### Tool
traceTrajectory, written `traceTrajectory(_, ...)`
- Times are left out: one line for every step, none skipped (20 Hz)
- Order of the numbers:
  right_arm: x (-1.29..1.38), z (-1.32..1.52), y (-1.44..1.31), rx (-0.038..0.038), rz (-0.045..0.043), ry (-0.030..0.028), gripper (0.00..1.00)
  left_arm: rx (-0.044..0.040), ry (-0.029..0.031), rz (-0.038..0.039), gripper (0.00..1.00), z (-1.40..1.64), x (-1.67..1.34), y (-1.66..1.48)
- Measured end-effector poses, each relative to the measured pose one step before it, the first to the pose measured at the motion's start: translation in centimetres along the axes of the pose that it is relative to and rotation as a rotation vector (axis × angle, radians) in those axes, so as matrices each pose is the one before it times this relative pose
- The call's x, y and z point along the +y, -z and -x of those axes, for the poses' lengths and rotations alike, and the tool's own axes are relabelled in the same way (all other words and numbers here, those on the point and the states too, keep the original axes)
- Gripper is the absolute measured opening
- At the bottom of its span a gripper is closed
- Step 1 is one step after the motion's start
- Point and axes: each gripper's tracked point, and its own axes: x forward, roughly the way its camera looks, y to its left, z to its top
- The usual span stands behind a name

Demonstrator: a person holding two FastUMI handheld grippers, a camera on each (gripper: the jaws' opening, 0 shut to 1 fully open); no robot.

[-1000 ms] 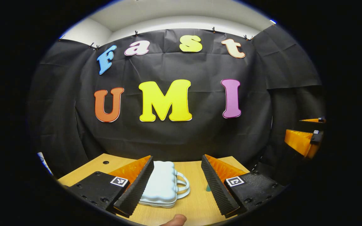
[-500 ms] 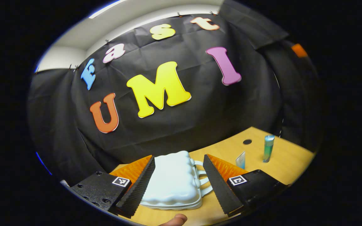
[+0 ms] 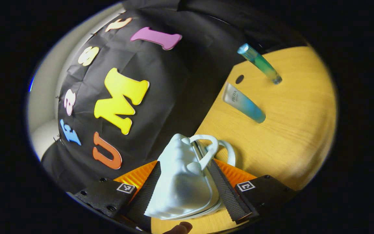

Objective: First open the suitcase, pack the skin care products into it, and then close the suitcase.

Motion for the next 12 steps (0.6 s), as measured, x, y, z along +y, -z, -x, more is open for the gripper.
traceTrajectory(-0.099, -0.427, 0.561, 0.0074, -0.00005, -0.00924, 0.79, 0.00484, 0.00759, -0.05164, 0.97, -0.523, -0.93, -0.189)
traceTrajectory(-0.062, -0.481, 0.653, 0.01294, -0.00355, -0.01043, 0.79, 0.00763, 0.00982, -0.04415, 0.97, -0.795, -0.509, -0.073)
traceTrajectory(0.01, -0.361, 0.578, 0.01002, -0.00528, -0.0156, 0.79, 0.00988, 0.01094, -0.03057, 0.96, -0.599, -0.65, 0.049)
traceTrajectory(-0.181, -0.536, 0.543, 0.00815, -0.00349, -0.00702, 0.79, 0.00752, 0.00204, -0.04082, 0.96, -0.653, -0.239, -0.038)
traceTrajectory(-0.431, -0.58, 0.499, 0.00668, -0.00645, -0.00322, 0.79, 0.00129, -0.00047, -0.04249, 0.94, -0.313, -0.115, -0.346)
traceTrajectory(-0.329, -0.491, 0.539, 0.00985, -0.00913, -0.0024, 0.8, -0.00115, 0.00239, -0.03662, 0.92, -0.426, -0.347, -0.254)
traceTrajectory(-0.323, -0.348, 0.825, 0.01182, -0.00727, 0.00069, 0.79, 0.00719, 0.00521, -0.03441, 0.85, -0.483, -0.246, 0.032)
traceTrajectory(-0.359, -0.415, 0.559, 0.0155, -0.00632, 0.00089, 0.79, 0.01083, 0.01501, -0.03144, 0.81, -0.372, -0.403, 0.126)
traceTrajectory(-0.317, -0.401, 0.644, 0.01538, -0.00697, -0.00222, 0.79, 0.0206, 0.00645, -0.01326, 0.77, -0.499, -0.116, 0.282)
traceTrajectory(-0.233, -0.232, 0.359, 0.00808, -0.00534, -0.00384, 0.79, 0.01867, 0.00591, 0.00136, 0.78, -0.278, -0.275, 0.51)
traceTrajectory(-0.219, -0.159, 0.474, 0.00786, 0.005, 0.00416, 0.79, 0.00123, -0.00892, -0.00861, 0.74, 0.067, 0.216, -0.335)
traceTrajectory(-0.206, -0.137, 0.29, 0.00965, 0.01074, 0.00549, 0.79, 0.00485, 0.00107, -0.00262, 0.73, 0.155, 0.165, -0.039)
